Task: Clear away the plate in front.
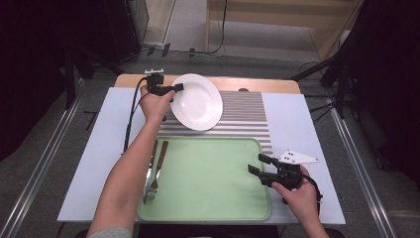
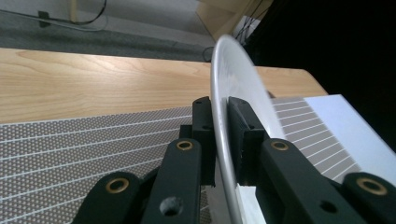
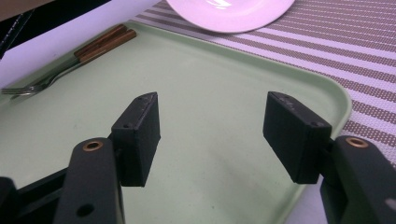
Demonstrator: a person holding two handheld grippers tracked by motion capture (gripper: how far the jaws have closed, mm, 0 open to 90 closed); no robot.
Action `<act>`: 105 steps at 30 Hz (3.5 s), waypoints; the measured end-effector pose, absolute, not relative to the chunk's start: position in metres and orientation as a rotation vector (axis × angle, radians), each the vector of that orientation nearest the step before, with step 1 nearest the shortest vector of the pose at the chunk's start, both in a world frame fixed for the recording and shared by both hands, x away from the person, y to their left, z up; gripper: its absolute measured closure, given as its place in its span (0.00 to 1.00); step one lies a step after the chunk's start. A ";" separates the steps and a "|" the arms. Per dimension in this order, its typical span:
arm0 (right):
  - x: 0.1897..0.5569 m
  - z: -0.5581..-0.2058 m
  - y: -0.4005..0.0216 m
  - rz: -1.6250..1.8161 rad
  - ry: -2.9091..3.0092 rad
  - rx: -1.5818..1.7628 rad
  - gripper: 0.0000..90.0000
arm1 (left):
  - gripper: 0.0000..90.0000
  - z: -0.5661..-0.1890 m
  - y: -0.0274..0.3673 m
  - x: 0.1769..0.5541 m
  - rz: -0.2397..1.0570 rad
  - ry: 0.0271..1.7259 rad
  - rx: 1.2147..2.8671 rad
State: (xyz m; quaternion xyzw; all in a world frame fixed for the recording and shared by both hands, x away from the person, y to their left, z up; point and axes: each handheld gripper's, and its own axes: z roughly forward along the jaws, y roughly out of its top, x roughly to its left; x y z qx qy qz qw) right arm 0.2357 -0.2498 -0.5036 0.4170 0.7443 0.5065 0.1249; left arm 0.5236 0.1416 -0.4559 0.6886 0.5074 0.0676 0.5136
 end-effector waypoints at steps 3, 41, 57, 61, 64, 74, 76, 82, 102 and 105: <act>0.236 -0.503 -0.250 1.477 2.165 1.220 0.40 | 0.95 -0.449 0.144 0.524 0.058 1.234 1.562; 0.236 -0.502 -0.255 1.501 2.134 1.238 0.41 | 0.96 -0.371 0.128 0.483 -0.117 1.105 1.753; 0.236 -0.502 -0.257 1.499 2.123 1.240 0.41 | 0.96 -0.369 0.108 0.453 -0.195 1.030 1.853; 0.236 -0.502 -0.257 1.497 2.123 1.241 0.41 | 0.96 -0.369 0.105 0.448 -0.217 1.021 1.868; 0.236 -0.502 -0.257 1.498 2.121 1.241 0.41 | 0.96 -0.368 0.104 0.444 -0.228 1.015 1.872; 0.236 -0.502 -0.257 1.496 2.122 1.239 0.41 | 0.96 -0.370 0.100 0.429 -0.264 0.992 1.881; 0.235 -0.502 -0.257 1.496 2.122 1.238 0.41 | 0.96 -0.371 0.099 0.425 -0.272 0.980 1.885; 0.235 -0.501 -0.257 1.497 2.119 1.236 0.41 | 0.96 -0.381 0.099 0.418 -0.307 0.981 1.881; 0.235 -0.501 -0.257 1.492 2.115 1.234 0.41 | 0.96 -0.413 0.079 0.391 -0.374 0.940 1.937; 0.235 -0.502 -0.257 1.489 2.117 1.234 0.41 | 0.95 -0.418 0.076 0.387 -0.374 0.935 1.950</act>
